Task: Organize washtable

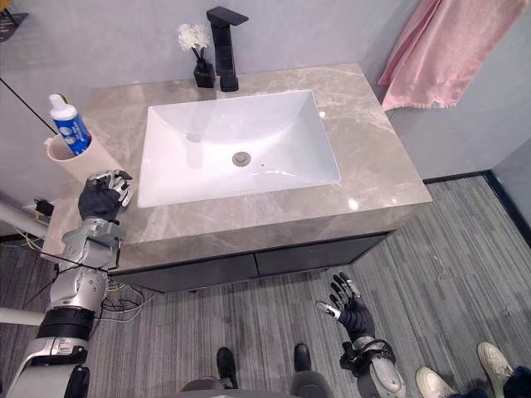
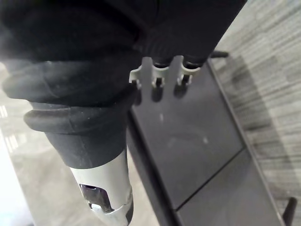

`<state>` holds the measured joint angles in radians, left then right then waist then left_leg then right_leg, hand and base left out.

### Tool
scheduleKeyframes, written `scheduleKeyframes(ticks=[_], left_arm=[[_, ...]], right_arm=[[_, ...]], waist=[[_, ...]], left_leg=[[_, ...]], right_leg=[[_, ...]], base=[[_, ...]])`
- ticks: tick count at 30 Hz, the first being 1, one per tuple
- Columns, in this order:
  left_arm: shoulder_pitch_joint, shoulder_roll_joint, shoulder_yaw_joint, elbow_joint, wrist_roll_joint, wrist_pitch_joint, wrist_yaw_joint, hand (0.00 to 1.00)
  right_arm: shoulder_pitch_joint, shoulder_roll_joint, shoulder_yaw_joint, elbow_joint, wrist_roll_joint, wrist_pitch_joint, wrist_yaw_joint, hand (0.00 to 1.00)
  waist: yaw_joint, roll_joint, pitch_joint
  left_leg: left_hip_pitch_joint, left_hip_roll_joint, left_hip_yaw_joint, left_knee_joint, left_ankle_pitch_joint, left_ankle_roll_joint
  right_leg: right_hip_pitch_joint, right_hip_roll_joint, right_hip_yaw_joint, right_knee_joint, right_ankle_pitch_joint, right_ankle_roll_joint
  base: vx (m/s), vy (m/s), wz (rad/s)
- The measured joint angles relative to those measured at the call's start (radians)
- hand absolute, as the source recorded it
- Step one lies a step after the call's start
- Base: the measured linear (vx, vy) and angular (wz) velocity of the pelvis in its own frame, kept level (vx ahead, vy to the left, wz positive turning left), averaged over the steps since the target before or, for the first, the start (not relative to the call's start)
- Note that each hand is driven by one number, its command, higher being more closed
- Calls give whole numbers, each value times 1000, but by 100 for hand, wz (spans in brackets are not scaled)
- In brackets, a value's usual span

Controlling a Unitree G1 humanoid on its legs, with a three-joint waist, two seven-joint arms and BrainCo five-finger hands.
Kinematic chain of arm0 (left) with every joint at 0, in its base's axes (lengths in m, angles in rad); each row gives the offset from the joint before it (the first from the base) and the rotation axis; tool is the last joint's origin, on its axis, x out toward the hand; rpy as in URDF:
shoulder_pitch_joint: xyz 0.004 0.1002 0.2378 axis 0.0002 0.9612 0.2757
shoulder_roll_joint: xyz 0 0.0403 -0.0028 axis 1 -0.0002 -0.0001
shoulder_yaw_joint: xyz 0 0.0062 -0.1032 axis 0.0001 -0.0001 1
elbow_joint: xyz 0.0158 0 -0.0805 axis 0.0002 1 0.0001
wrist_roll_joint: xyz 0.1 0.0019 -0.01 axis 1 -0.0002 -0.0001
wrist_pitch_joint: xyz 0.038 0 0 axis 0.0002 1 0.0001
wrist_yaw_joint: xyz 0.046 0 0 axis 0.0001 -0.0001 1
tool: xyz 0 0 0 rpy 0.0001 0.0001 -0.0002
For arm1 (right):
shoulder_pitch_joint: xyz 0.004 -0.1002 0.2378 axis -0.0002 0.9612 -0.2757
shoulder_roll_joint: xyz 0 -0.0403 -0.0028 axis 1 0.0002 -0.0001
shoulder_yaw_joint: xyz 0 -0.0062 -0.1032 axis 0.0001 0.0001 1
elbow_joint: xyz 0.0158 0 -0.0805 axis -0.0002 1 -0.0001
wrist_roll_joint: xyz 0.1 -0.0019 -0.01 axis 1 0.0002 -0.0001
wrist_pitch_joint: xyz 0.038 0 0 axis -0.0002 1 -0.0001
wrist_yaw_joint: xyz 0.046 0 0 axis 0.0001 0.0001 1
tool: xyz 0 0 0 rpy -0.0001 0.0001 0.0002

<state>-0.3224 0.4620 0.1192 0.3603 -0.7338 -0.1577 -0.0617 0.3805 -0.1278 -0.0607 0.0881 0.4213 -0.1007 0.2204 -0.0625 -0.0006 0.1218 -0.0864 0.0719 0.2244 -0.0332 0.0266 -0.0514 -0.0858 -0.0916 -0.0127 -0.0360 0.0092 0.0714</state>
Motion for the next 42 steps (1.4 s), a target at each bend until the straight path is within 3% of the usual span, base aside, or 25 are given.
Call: scheduleKeyframes(ticks=[8,28,37,42], left_arm=[[-80,49,0,42,0,-7,3,100],[-91,55,-1,67,0,-22,-26,100],[38,64,-36,-50,-1,-20,-89,100],[70,64,-30,-47,-1,-17,-89,100]], right_arm=[[0,0,2,-14,0,0,-1,0],[-1,-28,40,-14,-2,0,2,0],[0,-29,44,-14,-4,1,25,0],[0,-28,64,-11,-26,1,29,0]], waist=[[-7,-10,31],[-6,-15,34],[3,-14,32],[7,-13,22]], left_leg=[[-20,2,3,1,0,0],[-23,0,9,-1,0,0],[-2,-1,-6,-4,0,0],[6,-2,-28,-3,0,0]], right_leg=[[-30,2,18,-1,11,0],[-37,0,26,-2,18,5],[-2,-1,11,-20,18,6],[21,-1,-14,-23,19,6]], base=[[-13,-6,-7],[-4,-1,-1],[-2,-5,4],[-14,-5,12]])
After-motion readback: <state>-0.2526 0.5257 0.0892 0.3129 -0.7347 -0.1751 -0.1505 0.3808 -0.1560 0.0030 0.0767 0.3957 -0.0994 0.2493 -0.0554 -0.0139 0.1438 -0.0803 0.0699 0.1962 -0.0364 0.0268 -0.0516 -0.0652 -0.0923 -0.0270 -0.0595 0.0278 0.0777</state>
